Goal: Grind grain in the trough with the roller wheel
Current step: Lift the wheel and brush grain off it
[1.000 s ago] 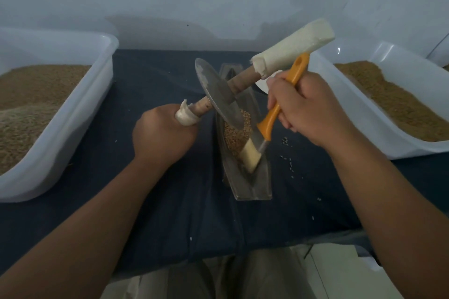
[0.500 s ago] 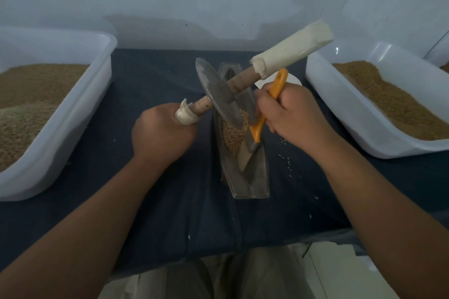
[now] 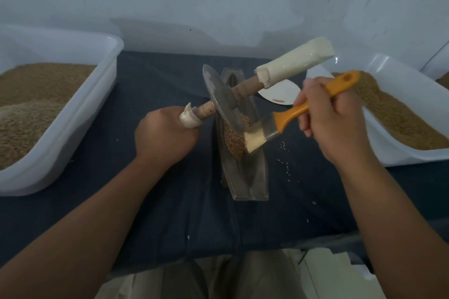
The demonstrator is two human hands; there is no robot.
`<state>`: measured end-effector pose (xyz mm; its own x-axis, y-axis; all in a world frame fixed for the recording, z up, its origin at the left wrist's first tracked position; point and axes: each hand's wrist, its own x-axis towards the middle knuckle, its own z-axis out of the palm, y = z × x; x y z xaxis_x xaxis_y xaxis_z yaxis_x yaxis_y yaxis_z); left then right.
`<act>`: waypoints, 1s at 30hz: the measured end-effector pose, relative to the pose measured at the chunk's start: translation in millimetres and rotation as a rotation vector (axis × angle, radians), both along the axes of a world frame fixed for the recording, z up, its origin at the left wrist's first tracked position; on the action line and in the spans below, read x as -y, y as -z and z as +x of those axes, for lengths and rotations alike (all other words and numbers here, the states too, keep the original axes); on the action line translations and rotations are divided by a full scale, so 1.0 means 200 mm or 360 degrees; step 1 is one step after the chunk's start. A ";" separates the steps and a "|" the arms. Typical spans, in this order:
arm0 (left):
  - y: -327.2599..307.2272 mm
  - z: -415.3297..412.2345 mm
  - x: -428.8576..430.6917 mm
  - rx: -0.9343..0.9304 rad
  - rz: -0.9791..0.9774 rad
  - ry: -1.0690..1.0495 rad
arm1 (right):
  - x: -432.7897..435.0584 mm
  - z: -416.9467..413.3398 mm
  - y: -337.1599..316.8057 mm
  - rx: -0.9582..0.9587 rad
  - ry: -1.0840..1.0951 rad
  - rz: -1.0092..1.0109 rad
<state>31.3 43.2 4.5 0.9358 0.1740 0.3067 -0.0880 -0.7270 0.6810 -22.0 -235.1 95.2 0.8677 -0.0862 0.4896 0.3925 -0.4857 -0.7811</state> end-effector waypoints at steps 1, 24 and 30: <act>0.00 0.00 0.00 -0.0006 0.0005 0.0004 | 0.02 -0.01 0.00 0.0014 0.0020 0.0077; 0.03 0.00 -0.01 0.0012 0.0261 -0.0034 | 0.61 -0.09 0.41 -0.0483 -0.0015 -0.1627; 0.03 0.01 -0.02 0.0033 0.0426 -0.0005 | 0.52 -0.18 0.30 -0.0383 -0.0036 -0.1506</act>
<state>32.5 46.5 -0.5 0.9285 0.0867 0.3611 -0.0975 -0.8813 0.4624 -58.4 -339.8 36.0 0.9501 0.2693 0.1575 0.2906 -0.9476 -0.1328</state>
